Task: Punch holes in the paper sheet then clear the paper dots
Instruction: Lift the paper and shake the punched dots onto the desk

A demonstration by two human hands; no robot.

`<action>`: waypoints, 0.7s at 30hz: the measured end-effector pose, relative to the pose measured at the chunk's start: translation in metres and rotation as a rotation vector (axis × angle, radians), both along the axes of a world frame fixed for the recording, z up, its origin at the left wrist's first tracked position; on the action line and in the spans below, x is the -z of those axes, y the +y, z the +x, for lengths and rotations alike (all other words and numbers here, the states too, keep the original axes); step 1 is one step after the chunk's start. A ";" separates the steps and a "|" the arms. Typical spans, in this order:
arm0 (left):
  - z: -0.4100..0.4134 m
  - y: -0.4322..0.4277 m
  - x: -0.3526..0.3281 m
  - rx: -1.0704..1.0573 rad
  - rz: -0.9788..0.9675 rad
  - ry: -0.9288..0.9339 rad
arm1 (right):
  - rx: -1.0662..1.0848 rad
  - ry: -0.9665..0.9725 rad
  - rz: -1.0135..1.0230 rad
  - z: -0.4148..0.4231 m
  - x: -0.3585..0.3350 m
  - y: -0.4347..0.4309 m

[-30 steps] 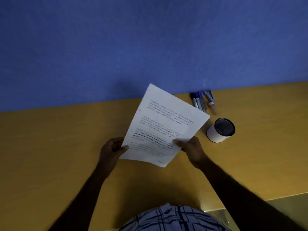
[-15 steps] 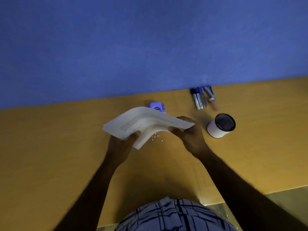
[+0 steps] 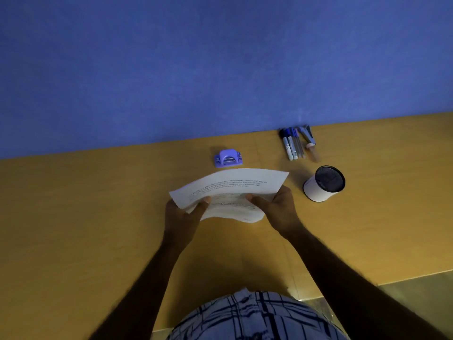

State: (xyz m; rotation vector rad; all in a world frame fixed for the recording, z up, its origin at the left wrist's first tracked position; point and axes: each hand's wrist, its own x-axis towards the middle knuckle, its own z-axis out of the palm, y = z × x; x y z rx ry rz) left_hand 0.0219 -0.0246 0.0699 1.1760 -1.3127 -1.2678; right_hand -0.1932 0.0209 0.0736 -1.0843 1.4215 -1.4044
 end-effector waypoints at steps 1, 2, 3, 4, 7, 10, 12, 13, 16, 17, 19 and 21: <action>-0.002 0.002 0.000 -0.007 -0.008 -0.008 | 0.002 0.005 -0.005 0.002 0.000 0.001; -0.003 0.002 -0.001 -0.013 -0.025 -0.020 | 0.004 0.013 -0.021 0.003 -0.002 0.000; -0.005 0.002 -0.003 -0.019 -0.041 -0.026 | 0.006 0.017 -0.039 0.005 -0.005 0.000; -0.005 0.002 -0.006 -0.029 -0.052 -0.025 | 0.009 0.017 -0.057 0.005 -0.010 0.000; -0.002 0.001 -0.018 -0.033 -0.107 -0.020 | 0.028 0.013 -0.109 0.002 -0.020 0.000; 0.004 0.001 -0.020 -0.008 -0.163 -0.059 | 0.044 0.068 -0.077 -0.001 -0.019 0.000; 0.007 0.002 -0.013 -0.009 -0.131 -0.089 | 0.054 0.076 -0.033 -0.001 -0.013 0.000; 0.007 0.002 -0.009 -0.016 -0.087 -0.088 | 0.047 0.070 -0.010 0.000 -0.010 0.000; 0.006 0.004 -0.001 -0.030 -0.012 -0.068 | 0.021 0.101 0.012 0.002 -0.003 0.001; 0.005 0.004 -0.001 -0.029 0.002 -0.070 | 0.024 0.097 0.018 0.002 -0.003 0.002; 0.005 0.004 -0.004 -0.022 0.005 -0.068 | 0.031 0.067 0.022 -0.001 -0.005 0.001; 0.005 0.003 -0.011 -0.013 -0.036 -0.031 | 0.035 0.082 -0.004 -0.006 -0.007 -0.001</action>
